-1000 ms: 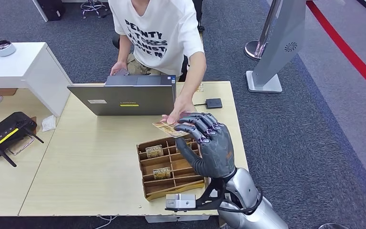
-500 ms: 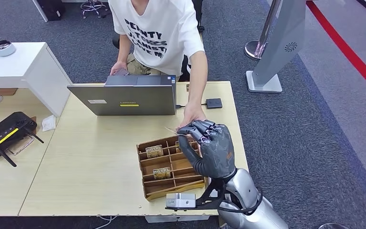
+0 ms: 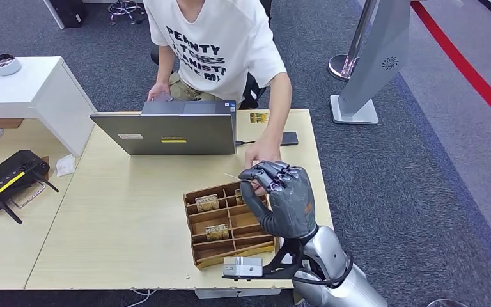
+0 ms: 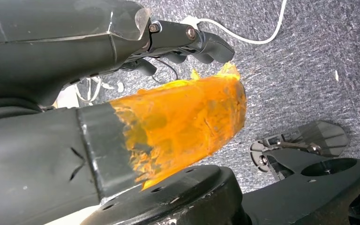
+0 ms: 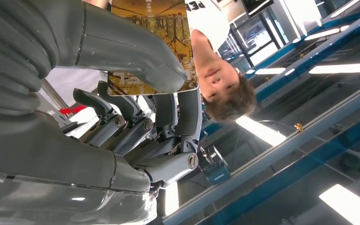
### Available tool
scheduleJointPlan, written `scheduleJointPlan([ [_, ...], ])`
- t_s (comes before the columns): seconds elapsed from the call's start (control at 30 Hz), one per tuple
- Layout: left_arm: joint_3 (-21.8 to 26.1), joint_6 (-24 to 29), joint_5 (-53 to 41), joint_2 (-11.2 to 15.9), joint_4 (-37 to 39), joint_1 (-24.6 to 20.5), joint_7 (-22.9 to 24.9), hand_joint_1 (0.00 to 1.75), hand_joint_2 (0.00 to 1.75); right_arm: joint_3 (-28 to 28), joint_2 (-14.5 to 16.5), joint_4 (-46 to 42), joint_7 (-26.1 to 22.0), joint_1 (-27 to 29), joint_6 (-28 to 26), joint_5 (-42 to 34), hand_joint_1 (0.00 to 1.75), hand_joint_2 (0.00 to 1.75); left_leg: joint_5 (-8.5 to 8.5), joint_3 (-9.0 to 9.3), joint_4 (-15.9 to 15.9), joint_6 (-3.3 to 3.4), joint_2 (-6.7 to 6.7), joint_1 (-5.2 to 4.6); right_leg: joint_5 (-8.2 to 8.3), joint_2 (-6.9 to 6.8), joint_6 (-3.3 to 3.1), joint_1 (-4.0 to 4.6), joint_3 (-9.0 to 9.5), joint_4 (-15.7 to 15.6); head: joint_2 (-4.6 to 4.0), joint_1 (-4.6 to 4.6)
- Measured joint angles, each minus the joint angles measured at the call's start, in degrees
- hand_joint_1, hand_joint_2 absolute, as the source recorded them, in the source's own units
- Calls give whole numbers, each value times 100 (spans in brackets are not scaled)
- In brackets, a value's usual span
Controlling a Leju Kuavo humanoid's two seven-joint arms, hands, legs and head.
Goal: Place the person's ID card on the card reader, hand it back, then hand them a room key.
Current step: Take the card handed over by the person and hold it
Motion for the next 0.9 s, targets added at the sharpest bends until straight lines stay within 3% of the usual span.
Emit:
scheduleJointPlan([
  [0.33, 1, -2, -13, -1, 0, -2, 0, 0, 0, 7, -18, 21, 11, 0, 14, 0, 175, 175, 0, 0, 0, 0, 0, 0, 0, 0, 0, 0, 0, 0, 0, 0],
  [0.43, 0, -2, -22, -1, 0, -2, 0, 0, 0, 11, -20, 36, 14, 0, 26, 0, 150, 175, 0, 0, 0, 0, 0, 0, 0, 0, 0, 0, 0, 0, 0, 0],
  [0.47, 1, -2, -25, -1, 0, -1, 0, 0, 0, 13, -21, 42, 15, 0, 34, 0, 150, 175, 0, 0, 0, 0, 0, 0, 0, 0, 0, 0, 0, 0, 0, 0],
  [0.57, 6, -3, -28, 0, 0, -2, 0, 0, 0, 21, -34, 55, 17, -2, 90, -2, 175, 175, 0, 0, 0, 0, 0, 0, 0, 0, 0, 0, 0, 0, 0, 0],
  [0.9, 44, -9, -46, 0, 0, -1, 0, 0, 0, 27, -62, 78, 49, 2, 122, -14, 175, 175, 0, 0, 0, 0, 0, 0, 0, 0, 0, 0, 0, 0, 0, 0],
])
